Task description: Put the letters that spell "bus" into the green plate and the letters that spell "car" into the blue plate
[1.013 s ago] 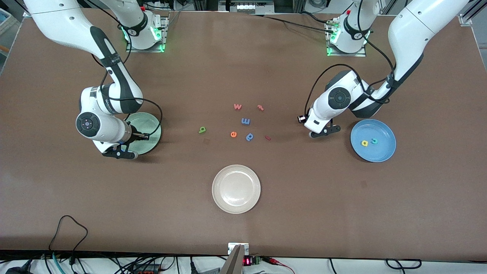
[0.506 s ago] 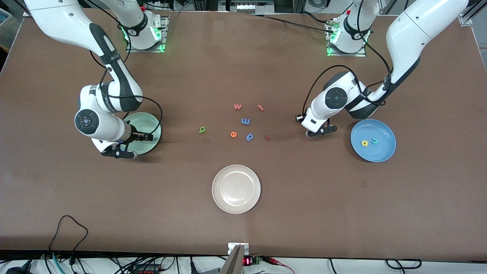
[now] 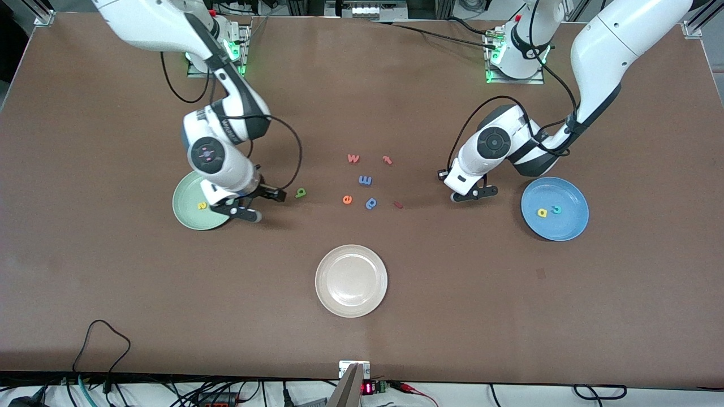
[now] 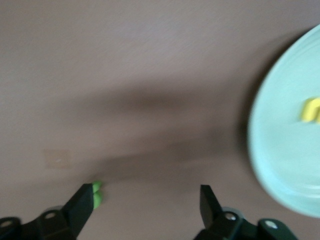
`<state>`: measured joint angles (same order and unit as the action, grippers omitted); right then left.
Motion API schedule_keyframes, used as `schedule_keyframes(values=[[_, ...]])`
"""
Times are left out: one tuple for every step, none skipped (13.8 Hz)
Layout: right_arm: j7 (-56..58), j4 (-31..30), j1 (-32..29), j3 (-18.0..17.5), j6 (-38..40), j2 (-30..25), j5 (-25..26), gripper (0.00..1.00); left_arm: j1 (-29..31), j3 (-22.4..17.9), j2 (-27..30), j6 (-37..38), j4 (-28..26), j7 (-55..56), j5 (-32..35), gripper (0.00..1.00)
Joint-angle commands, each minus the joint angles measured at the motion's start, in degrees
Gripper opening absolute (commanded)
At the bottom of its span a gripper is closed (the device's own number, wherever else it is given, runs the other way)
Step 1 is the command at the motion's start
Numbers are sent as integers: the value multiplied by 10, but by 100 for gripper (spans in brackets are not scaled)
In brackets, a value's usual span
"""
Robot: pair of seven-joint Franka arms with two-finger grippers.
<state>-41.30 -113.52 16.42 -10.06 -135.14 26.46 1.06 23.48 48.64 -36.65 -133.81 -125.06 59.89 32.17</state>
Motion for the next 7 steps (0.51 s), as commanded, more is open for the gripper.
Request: schedule_keyframes(values=[[-12, 1, 9, 3, -10, 3, -5, 56, -9, 6, 17, 123, 63, 3, 21, 10], [-10, 1, 12, 3, -9, 4, -4, 52, -11, 8, 16, 165, 89, -14, 21, 10], [-11, 1, 17, 1, -10, 4, -4, 52, -5, 8, 16, 195, 111, -52, 21, 10], [-11, 9, 27, -5, -10, 7, -5, 52, 0, 3, 16, 229, 135, -104, 20, 11], [-12, 20, 39, -5, -10, 15, -5, 52, 9, 1, 15, 251, 152, -142, 21, 11], [-11, 29, 53, -5, -11, 23, -4, 52, 24, -2, 15, 256, 162, -175, 21, 11], [-9, 37, 64, -5, -11, 32, -1, 52, 37, -8, 14, 257, 169, -203, 27, 11]])
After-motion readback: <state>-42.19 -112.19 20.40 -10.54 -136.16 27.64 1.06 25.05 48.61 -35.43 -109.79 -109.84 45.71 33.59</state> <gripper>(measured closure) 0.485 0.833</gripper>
